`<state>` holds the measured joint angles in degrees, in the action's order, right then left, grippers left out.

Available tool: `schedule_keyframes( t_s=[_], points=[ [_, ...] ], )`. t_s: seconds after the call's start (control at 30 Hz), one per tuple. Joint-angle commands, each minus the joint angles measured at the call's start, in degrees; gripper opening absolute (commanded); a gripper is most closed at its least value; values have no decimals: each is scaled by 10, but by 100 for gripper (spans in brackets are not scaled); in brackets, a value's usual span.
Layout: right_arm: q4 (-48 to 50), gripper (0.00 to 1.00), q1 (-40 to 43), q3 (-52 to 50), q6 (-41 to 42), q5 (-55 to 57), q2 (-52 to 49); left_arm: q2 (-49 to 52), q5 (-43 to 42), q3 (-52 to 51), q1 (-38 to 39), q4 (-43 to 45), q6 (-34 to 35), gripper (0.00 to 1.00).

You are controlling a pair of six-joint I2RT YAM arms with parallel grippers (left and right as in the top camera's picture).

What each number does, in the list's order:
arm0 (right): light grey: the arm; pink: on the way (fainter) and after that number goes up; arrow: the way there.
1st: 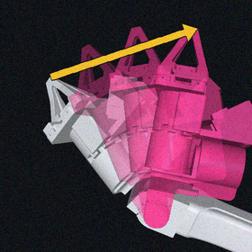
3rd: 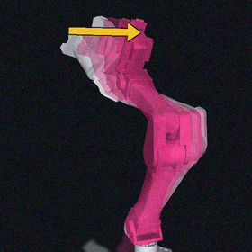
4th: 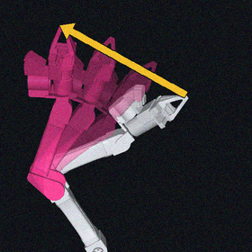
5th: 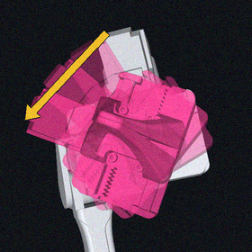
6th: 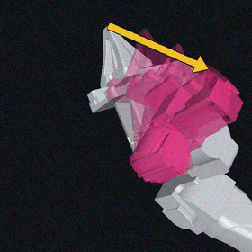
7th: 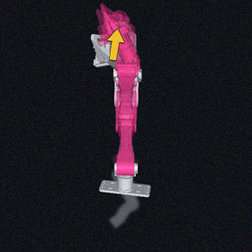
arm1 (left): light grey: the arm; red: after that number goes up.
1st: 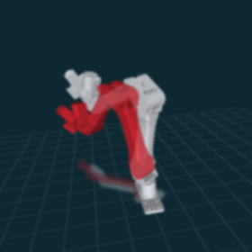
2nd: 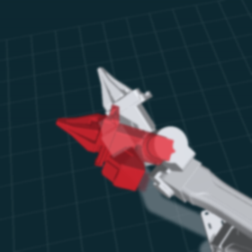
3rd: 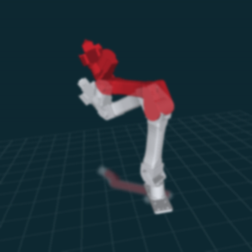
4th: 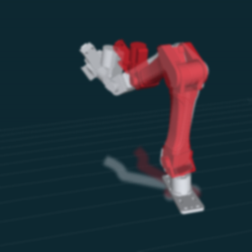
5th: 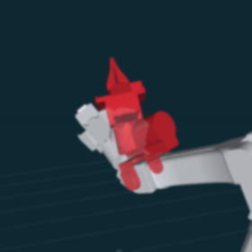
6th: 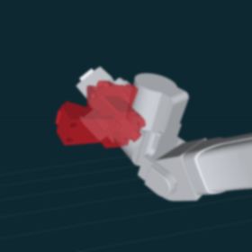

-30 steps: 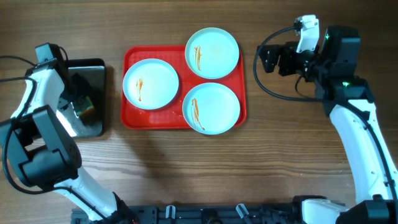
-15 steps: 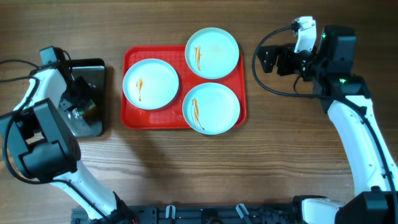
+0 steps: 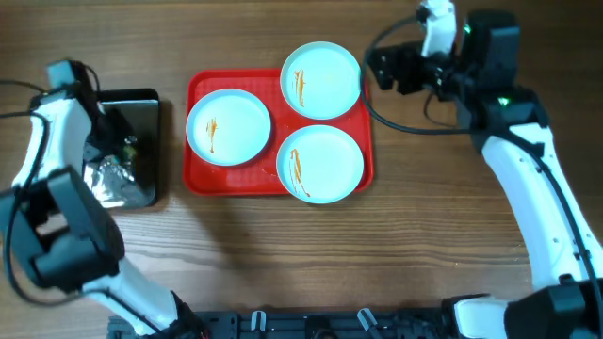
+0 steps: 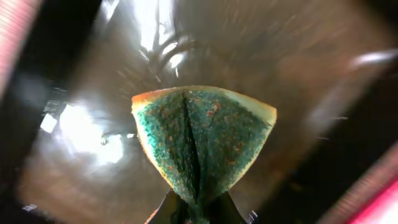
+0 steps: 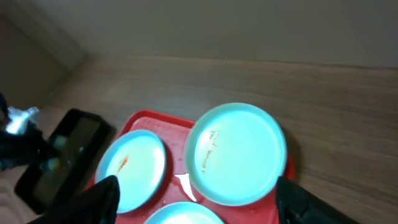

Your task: Clean dirty plates on tray and stack at the side

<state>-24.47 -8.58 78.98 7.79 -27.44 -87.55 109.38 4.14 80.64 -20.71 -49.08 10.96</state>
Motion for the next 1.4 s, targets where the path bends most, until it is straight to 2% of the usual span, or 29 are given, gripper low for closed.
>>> schedule_keyframes(
  t_s=[0.0, 0.17, 0.4, 0.47, 0.77, 0.97, 1.37],
  points=[
    [-43, 75, -50, 79, 14, 24, -60, -99, -20, 23, 0, -12, 2, 4],
    [-86, 62, -127, 162, 80, 26, -175, -135, -67, 23, 20, -21, 2, 4],
    [-53, 43, -213, 164, 185, 55, -296, -135, -67, 23, 64, -13, 6, 4],
    [-34, 42, -230, 164, 221, 55, -323, -135, -70, 23, 64, -13, 19, 4],
    [-16, 37, -240, 164, 269, 117, -373, -135, -71, 22, 110, 14, 19, 4],
    [3, 36, -240, 164, 300, 107, -409, -130, -71, 22, 145, 37, 19, 4],
    [48, 31, -248, 164, 306, 84, -443, -63, -76, 21, 197, 127, 30, 4]
  ],
)
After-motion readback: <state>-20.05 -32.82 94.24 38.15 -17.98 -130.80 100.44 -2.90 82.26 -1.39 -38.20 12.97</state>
